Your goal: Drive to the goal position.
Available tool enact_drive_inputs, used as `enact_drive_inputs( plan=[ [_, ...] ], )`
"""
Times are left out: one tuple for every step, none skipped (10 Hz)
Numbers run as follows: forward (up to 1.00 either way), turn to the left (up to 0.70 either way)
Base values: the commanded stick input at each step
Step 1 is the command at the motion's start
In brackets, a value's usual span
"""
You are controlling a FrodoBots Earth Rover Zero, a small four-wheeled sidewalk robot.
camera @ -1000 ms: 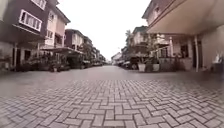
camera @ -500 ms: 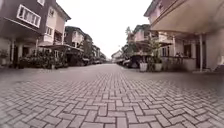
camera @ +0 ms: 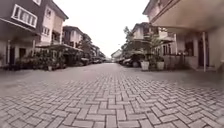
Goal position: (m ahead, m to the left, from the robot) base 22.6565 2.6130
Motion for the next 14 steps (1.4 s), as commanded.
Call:
enact_drive_inputs(
  plan=[
    [0.7, -0.15],
    [0.7, 0.0],
    [0.7, 0.0],
    [0.7, 0.0],
    [0.7, 0.0],
    [0.7, 0.0],
    [0.7, 0.0],
    [0.7, 0.0],
    [0.7, 0.0],
    [0.7, 0.0],
    [0.7, 0.0],
    [0.7, 0.0],
    [0.7, 0.0],
    [0.7, 0.0]
  ],
)
